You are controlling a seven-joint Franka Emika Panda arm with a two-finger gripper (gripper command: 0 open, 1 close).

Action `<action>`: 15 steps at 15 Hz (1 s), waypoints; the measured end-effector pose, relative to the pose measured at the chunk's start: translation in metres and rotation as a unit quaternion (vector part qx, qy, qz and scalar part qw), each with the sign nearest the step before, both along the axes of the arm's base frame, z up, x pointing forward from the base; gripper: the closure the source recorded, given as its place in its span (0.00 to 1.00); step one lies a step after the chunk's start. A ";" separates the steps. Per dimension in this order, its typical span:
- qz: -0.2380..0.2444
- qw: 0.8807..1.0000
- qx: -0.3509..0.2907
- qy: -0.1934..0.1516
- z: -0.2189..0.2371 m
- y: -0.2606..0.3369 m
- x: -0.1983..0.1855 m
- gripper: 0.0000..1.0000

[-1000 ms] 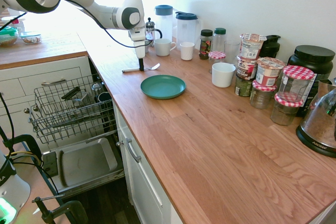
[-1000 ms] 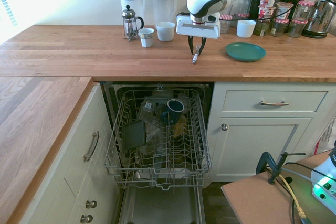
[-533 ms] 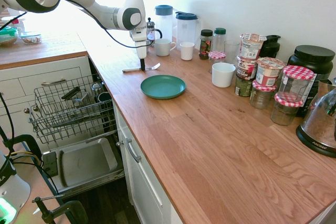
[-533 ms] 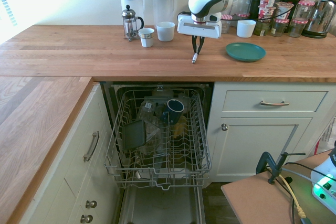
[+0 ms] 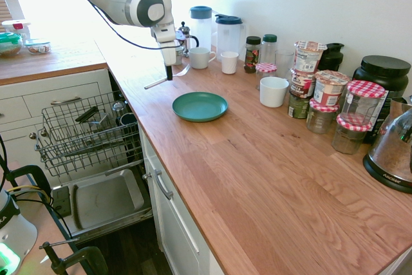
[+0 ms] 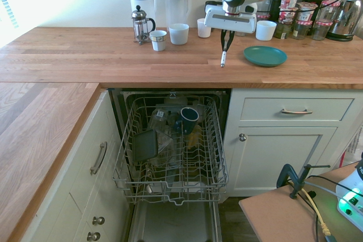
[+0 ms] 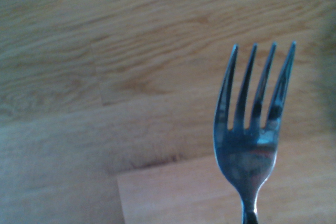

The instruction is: Put the fork in the dishwasher

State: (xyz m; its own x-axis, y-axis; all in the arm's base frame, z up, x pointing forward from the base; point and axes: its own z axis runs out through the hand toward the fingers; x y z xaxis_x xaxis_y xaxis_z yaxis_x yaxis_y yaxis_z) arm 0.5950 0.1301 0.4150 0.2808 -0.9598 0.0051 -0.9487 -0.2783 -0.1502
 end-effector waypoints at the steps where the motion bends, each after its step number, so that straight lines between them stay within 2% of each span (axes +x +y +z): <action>1: 0.015 1.000 0.008 0.001 0.008 0.007 -0.016 1.00; 7: 0.089 0.995 0.042 0.033 -0.005 0.083 -0.093 1.00; 9: 0.107 0.992 0.052 0.032 -0.011 0.110 -0.113 1.00; 15: 0.109 0.991 0.061 0.036 -0.026 0.119 -0.130 1.00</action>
State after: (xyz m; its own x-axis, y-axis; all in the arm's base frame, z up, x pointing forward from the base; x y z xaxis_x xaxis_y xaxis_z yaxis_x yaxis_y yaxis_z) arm 0.4648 0.2488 0.3887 0.4769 -0.8684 -0.1358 -0.8776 -0.4618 -0.1289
